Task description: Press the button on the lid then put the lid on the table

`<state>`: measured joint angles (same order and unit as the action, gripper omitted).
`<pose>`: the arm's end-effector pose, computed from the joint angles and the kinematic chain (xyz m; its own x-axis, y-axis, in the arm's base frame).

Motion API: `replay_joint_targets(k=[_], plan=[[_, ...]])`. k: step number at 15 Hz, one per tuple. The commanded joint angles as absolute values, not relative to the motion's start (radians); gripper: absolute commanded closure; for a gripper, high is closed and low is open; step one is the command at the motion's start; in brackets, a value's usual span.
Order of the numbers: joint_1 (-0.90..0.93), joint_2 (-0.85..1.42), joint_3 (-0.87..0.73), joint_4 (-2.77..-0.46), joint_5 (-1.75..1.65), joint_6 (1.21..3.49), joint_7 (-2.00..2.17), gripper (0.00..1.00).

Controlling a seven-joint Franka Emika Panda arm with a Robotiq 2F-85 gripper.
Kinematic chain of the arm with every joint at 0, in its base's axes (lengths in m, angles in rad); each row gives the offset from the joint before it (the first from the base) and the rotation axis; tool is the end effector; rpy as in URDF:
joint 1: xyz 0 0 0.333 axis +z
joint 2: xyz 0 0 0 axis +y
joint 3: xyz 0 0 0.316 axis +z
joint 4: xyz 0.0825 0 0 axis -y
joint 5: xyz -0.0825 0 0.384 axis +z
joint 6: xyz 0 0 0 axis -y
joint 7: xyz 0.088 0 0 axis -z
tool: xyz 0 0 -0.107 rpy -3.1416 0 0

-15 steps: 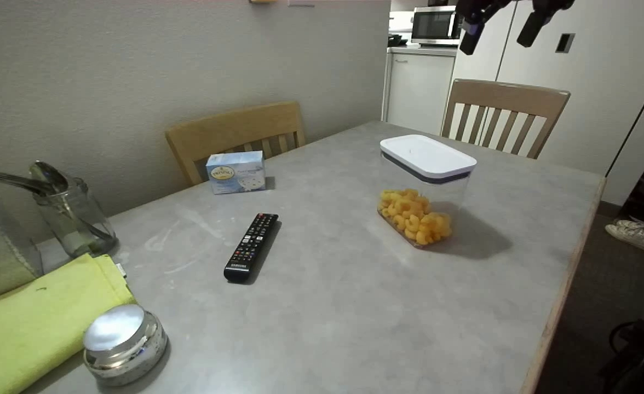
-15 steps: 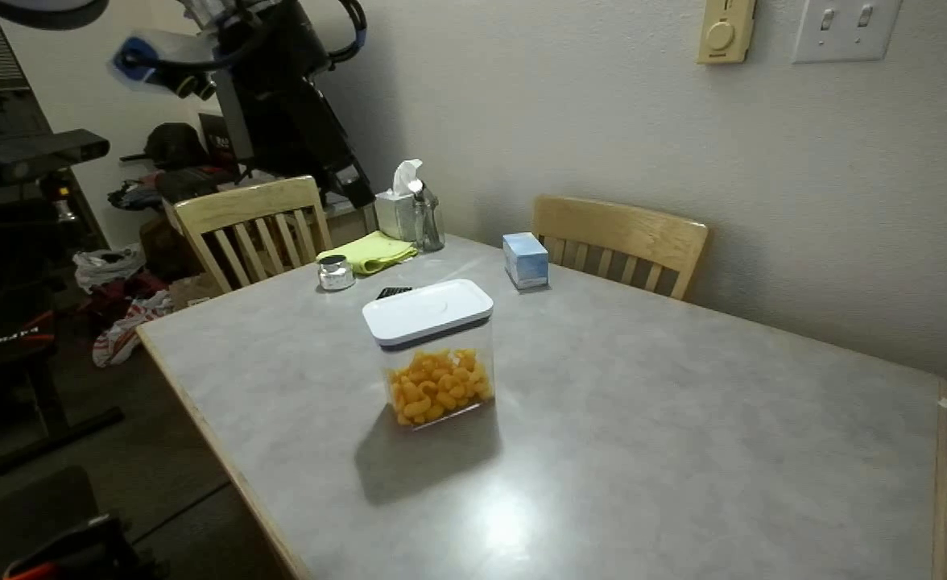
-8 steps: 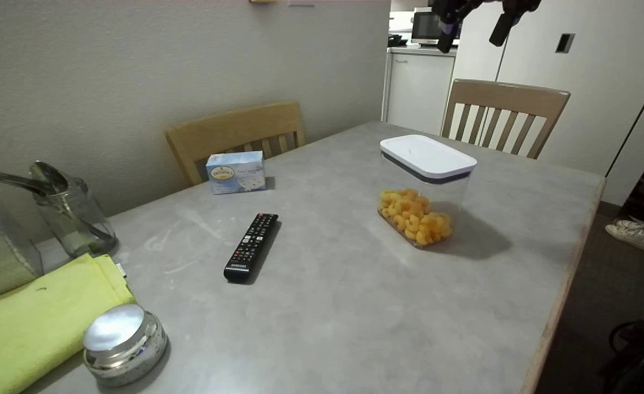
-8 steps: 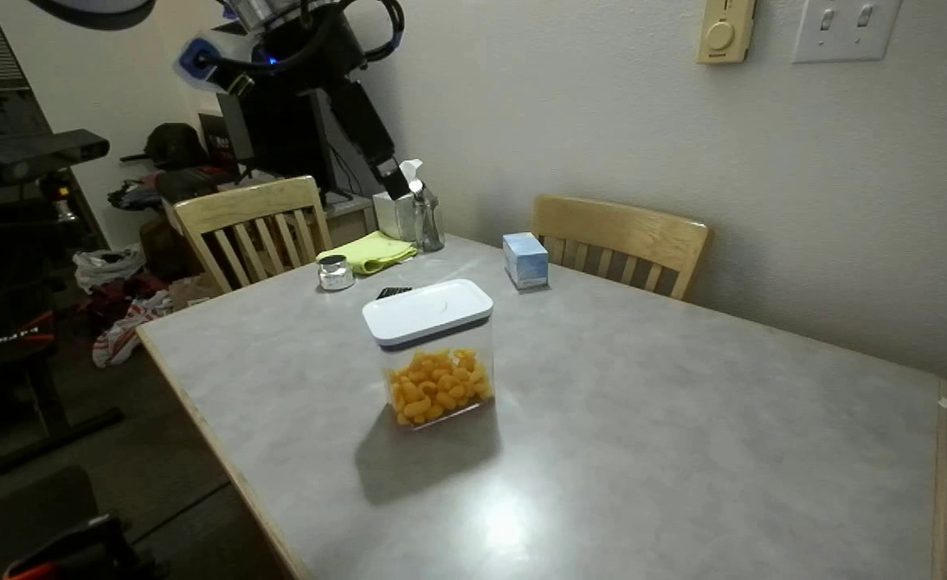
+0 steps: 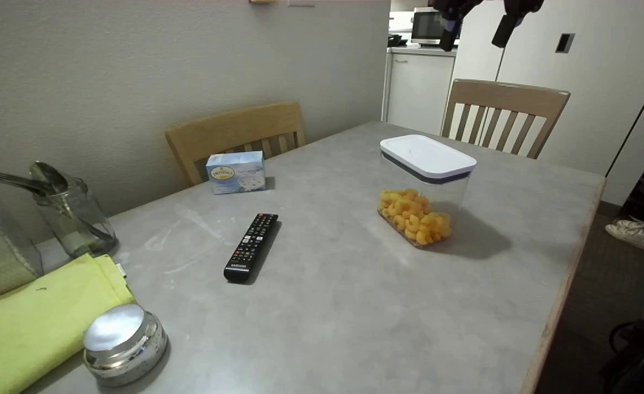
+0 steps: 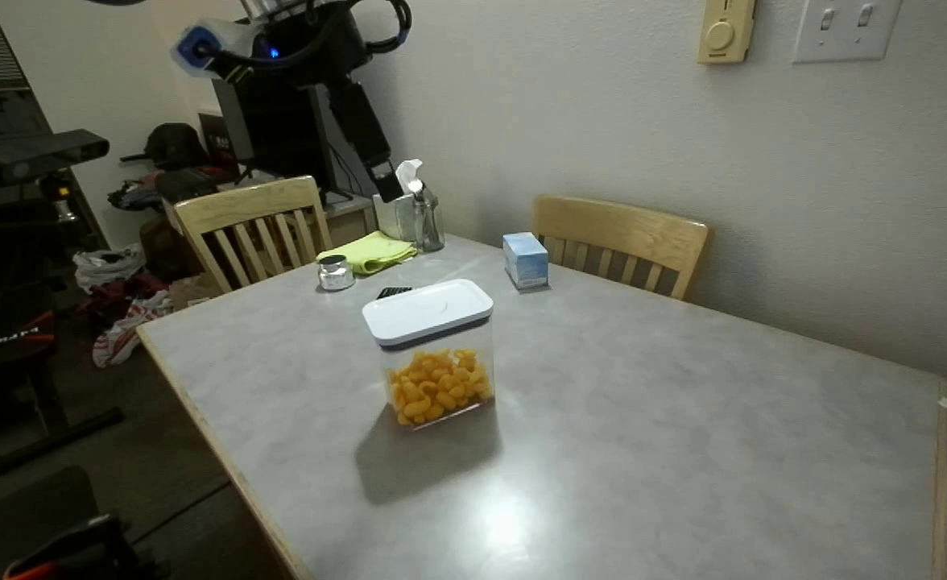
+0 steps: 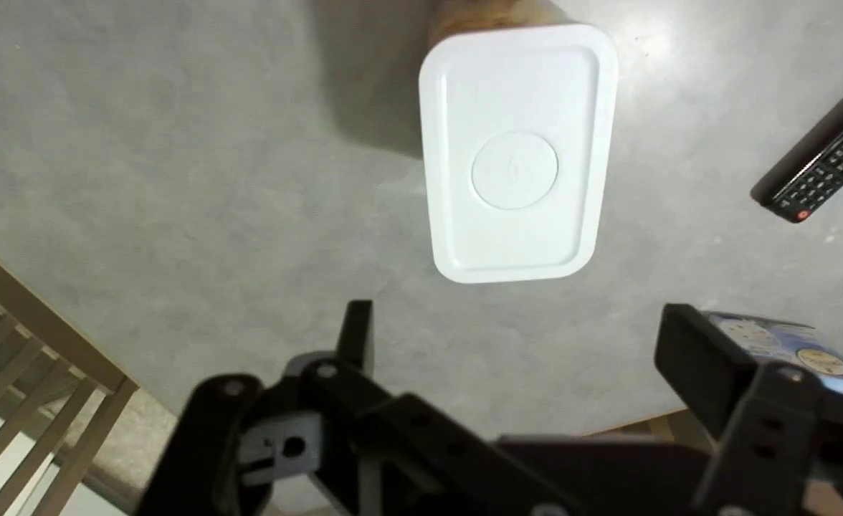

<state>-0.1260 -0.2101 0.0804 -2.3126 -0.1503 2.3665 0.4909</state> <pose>0.5001 -0.0235 0.4551 0.8654 -0.4084 0.2905 -0.4295 -0.9030 0.0098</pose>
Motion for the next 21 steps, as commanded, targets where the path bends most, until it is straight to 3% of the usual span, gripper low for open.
replay_joint_targets(k=[1, 12, 15, 17, 18, 21], plan=[[-0.100, -0.145, 0.033, -2.240, -0.057, 2.276, 0.403, 0.00], [-0.088, 0.063, -0.025, -2.065, 0.035, 2.199, 0.222, 0.00], [-0.082, 0.118, -0.022, -2.016, 0.042, 2.185, 0.192, 0.07], [-0.075, 0.152, -0.019, -1.985, 0.047, 2.171, 0.178, 0.32], [-0.072, 0.168, -0.017, -1.973, 0.049, 2.167, 0.172, 0.33], [-0.061, 0.207, -0.013, -1.948, 0.062, 2.164, 0.148, 0.53]])
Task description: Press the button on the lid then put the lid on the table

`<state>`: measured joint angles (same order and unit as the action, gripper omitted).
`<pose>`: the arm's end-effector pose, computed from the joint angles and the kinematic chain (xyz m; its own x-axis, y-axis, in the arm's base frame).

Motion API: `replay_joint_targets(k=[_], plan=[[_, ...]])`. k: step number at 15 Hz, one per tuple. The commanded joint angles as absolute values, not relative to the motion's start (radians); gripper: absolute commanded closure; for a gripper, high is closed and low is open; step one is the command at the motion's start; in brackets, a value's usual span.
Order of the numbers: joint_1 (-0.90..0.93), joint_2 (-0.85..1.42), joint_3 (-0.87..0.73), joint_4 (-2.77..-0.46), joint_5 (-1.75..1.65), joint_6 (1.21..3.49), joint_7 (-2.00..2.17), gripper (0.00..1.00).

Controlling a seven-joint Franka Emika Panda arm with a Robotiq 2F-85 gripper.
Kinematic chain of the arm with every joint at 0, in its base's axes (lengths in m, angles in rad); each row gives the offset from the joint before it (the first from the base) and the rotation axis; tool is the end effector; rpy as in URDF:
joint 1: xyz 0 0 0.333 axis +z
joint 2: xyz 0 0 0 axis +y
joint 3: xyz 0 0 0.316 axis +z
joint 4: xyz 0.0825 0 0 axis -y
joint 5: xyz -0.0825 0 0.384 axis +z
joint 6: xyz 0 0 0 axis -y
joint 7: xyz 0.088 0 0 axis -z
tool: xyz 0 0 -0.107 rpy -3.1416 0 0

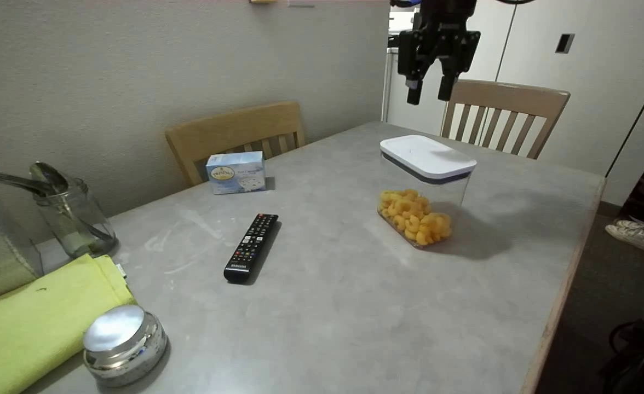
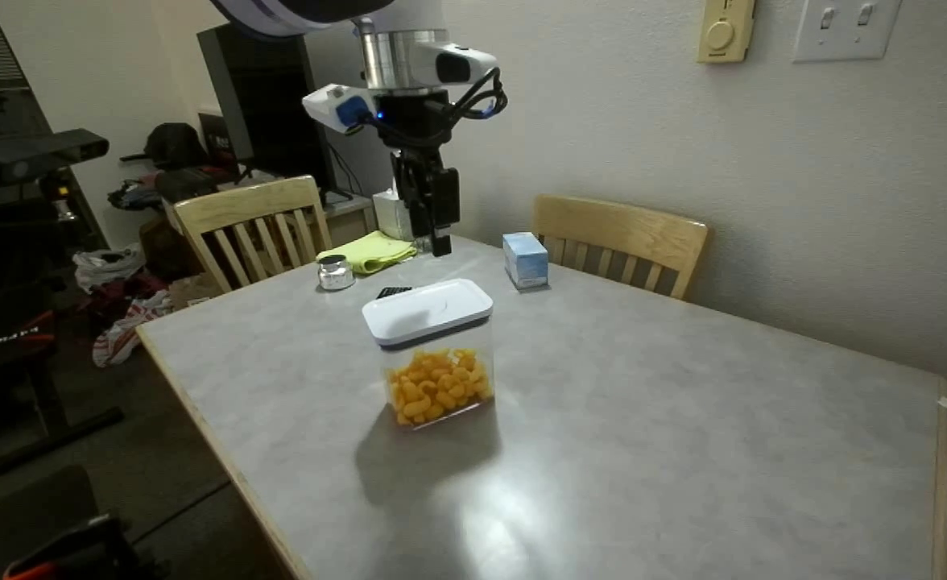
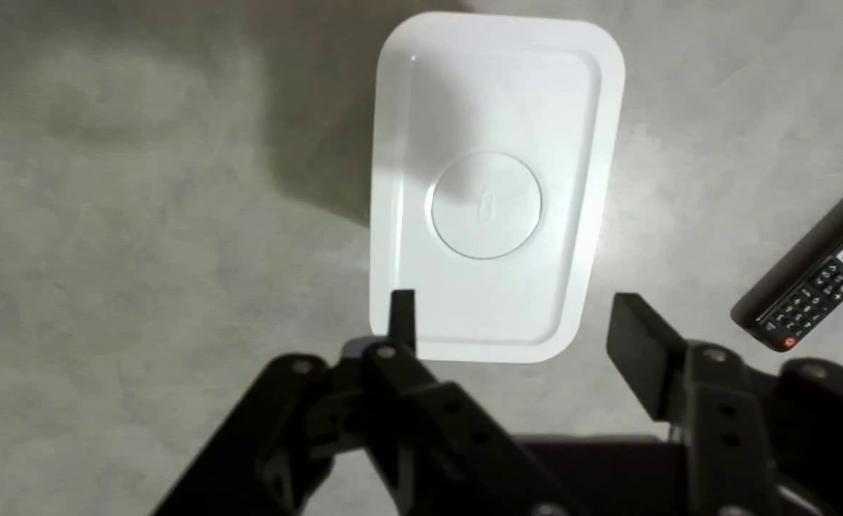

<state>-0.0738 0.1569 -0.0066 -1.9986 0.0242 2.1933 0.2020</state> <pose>0.5868 -0.0463 0.3855 0.9558 -0.2920 0.0331 -0.2912 -0.9563 -0.0263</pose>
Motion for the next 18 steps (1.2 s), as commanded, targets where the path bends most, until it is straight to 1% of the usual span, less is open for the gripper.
replay_joint_targets(k=[1, 6, 7, 18], plan=[[-0.058, 0.218, -0.012, -1.944, 0.066, 2.172, 0.138, 0.62], [-0.055, 0.249, -0.015, -1.939, 0.073, 2.187, 0.105, 0.97], [-0.056, 0.249, -0.018, -1.941, 0.067, 2.186, 0.108, 1.00], [-0.054, 0.247, -0.027, -2.005, 0.073, 2.201, 0.134, 1.00]])
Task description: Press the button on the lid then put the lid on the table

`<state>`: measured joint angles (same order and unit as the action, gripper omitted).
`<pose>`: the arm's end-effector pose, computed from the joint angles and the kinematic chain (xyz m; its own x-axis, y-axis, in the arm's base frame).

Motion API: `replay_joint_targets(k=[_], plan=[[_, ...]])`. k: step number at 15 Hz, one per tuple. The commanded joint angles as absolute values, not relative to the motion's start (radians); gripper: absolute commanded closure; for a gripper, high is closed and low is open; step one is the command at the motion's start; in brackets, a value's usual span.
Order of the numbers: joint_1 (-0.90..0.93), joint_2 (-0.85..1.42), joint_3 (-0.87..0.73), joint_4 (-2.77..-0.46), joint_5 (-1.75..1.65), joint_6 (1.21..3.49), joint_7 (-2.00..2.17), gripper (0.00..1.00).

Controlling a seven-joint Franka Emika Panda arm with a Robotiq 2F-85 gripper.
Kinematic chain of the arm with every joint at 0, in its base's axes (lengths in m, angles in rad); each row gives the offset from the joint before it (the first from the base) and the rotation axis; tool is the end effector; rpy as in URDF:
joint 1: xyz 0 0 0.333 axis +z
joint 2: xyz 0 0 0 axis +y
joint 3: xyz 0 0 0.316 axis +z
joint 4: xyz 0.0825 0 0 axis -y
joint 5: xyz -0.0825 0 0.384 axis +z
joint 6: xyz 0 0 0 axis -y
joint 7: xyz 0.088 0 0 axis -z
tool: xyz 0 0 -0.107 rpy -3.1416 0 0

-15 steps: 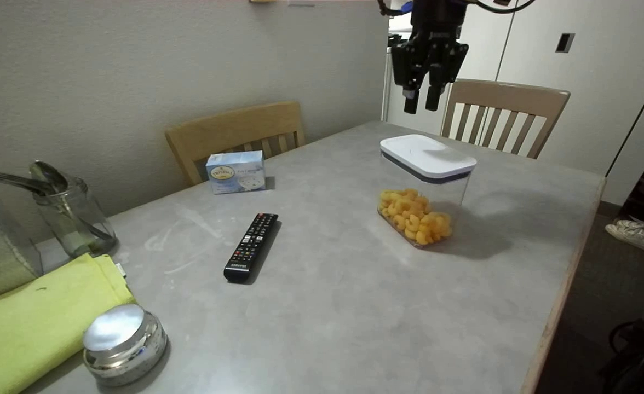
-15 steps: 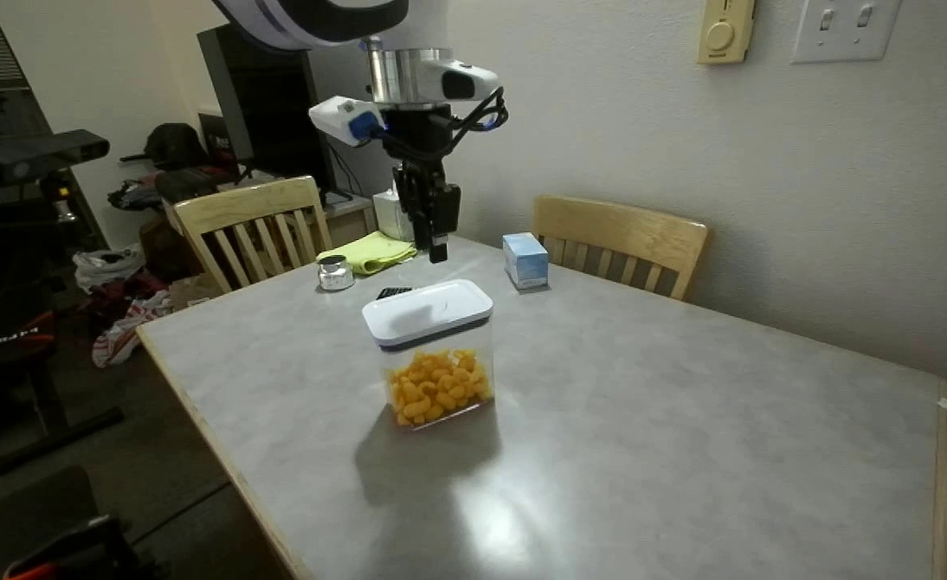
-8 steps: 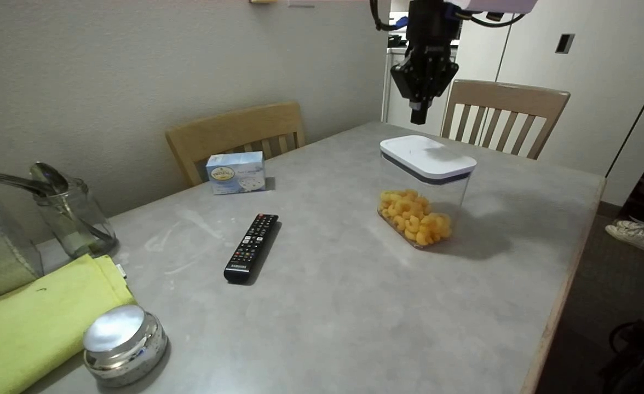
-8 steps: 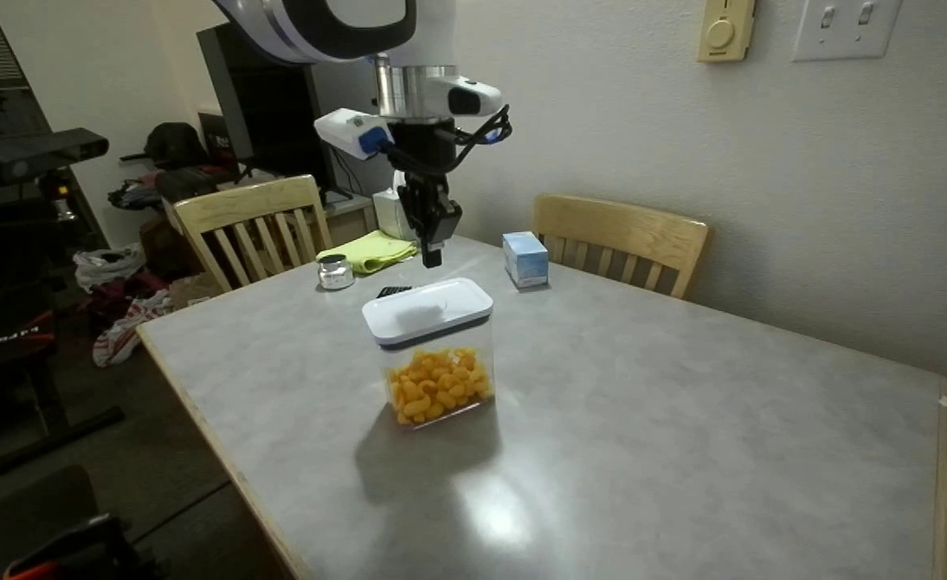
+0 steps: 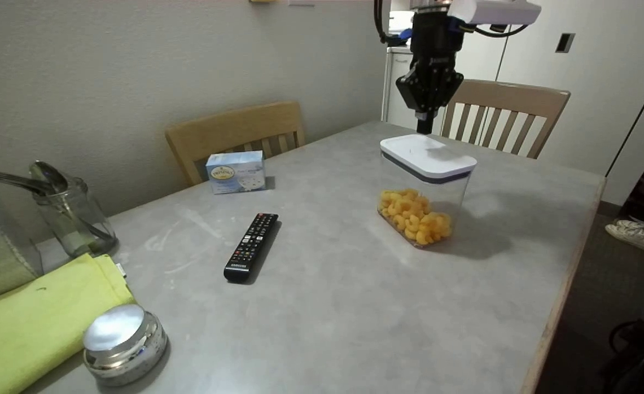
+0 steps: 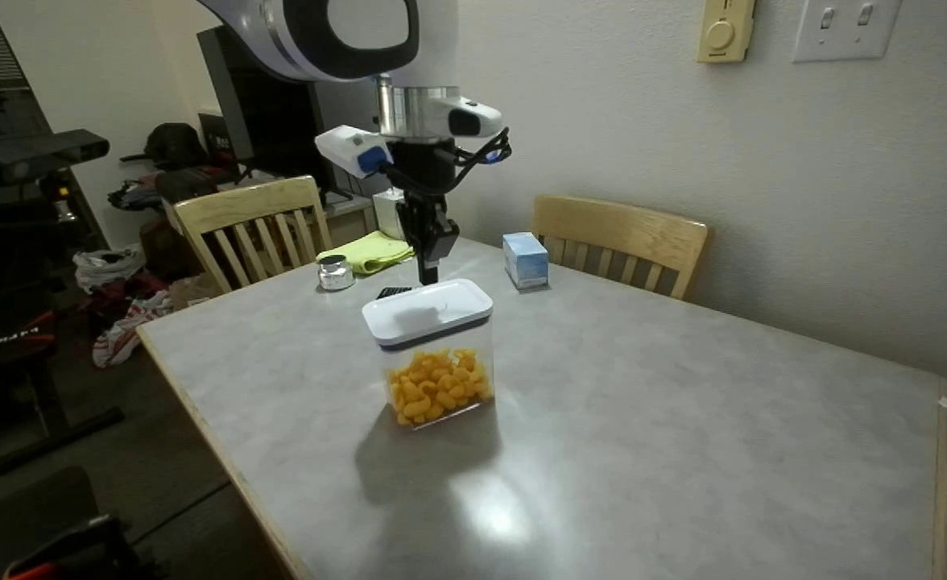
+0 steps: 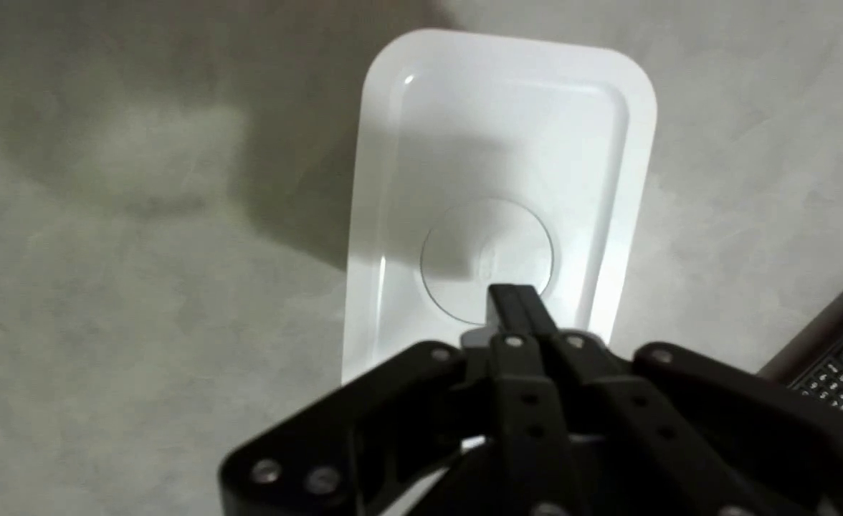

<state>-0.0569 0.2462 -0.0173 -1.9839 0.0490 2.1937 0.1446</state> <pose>0.5937 -0.0420 0.3393 0.9688 -0.2444 -0.0414 -0.2456 -0.9689 -0.0288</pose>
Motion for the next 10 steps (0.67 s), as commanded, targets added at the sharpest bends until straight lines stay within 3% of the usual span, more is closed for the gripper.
replay_joint_targets(k=[1, 10], plan=[[-0.054, 0.248, -0.026, -2.010, 0.075, 2.202, 0.134, 1.00], [-0.060, 0.268, -0.023, -2.075, 0.148, 2.317, 0.133, 1.00]])
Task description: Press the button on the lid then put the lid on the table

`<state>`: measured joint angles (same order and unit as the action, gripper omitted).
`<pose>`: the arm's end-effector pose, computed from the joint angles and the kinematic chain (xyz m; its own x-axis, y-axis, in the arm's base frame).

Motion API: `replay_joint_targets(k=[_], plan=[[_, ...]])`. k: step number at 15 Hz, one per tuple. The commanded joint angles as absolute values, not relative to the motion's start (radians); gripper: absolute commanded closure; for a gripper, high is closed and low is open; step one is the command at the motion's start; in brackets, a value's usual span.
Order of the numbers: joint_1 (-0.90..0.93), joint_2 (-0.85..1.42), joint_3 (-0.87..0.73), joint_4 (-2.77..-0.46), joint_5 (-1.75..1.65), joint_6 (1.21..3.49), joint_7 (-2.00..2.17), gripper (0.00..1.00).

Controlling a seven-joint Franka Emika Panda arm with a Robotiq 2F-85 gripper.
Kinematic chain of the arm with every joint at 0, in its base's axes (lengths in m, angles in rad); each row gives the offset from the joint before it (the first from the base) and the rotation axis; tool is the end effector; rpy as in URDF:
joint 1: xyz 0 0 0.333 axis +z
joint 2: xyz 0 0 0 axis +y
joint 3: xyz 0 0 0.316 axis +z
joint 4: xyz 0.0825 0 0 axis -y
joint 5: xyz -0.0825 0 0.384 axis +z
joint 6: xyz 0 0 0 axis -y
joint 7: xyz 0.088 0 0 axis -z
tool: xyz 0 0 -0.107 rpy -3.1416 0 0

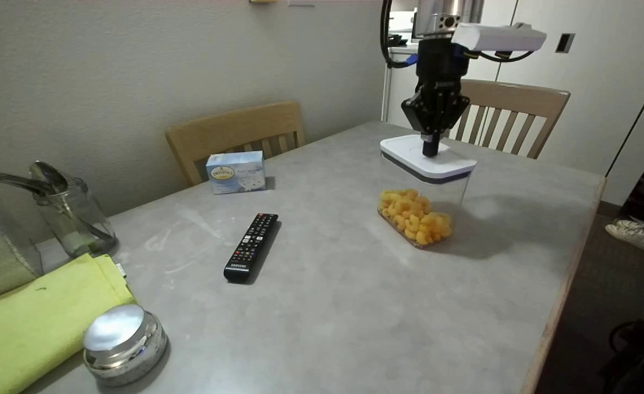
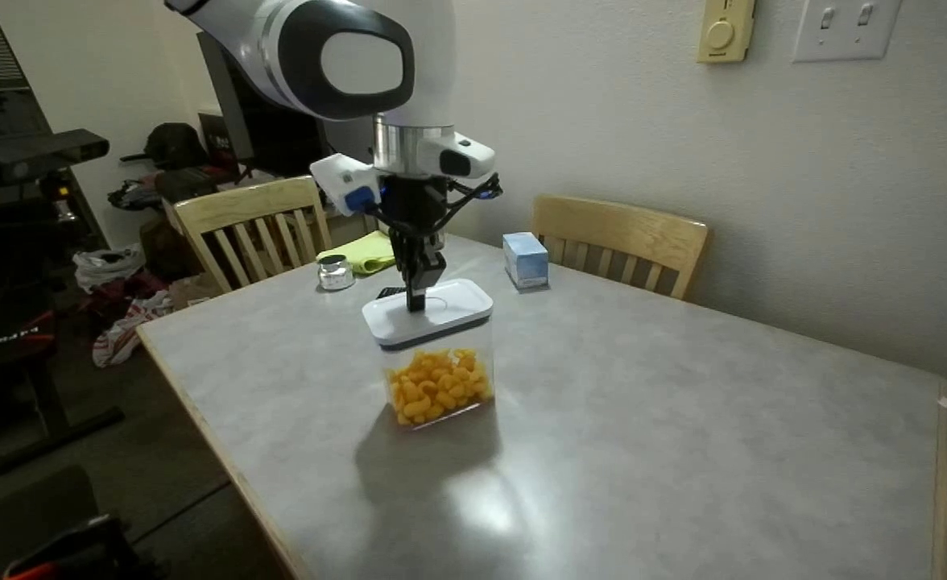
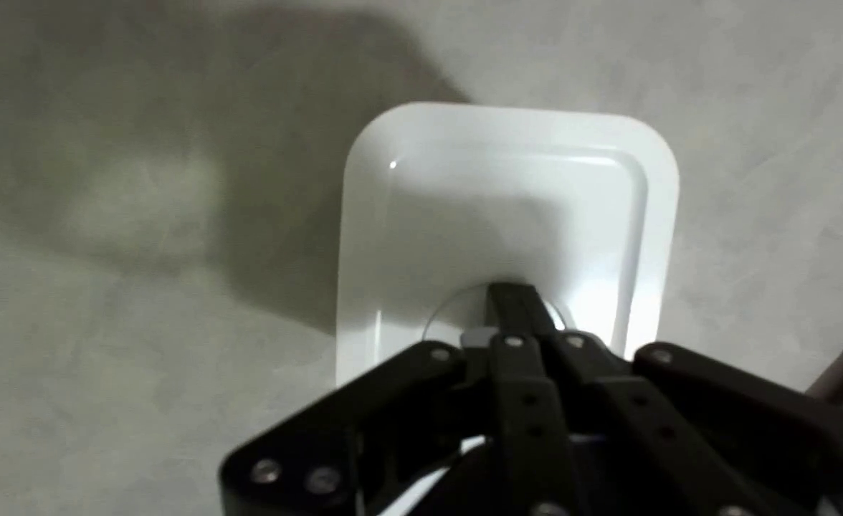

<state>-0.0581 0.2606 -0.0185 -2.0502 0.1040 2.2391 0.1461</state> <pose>0.5791 -0.0411 0.3062 0.9557 -0.2822 -0.0834 -0.2875 -0.9559 -0.0604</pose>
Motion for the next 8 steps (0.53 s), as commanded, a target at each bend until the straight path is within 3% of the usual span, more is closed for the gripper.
replay_joint_targets(k=[1, 8], plan=[[-0.060, 0.267, -0.023, -2.074, 0.155, 2.331, 0.129, 1.00], [-0.054, 0.267, -0.031, -2.081, 0.128, 2.391, 0.135, 1.00]])
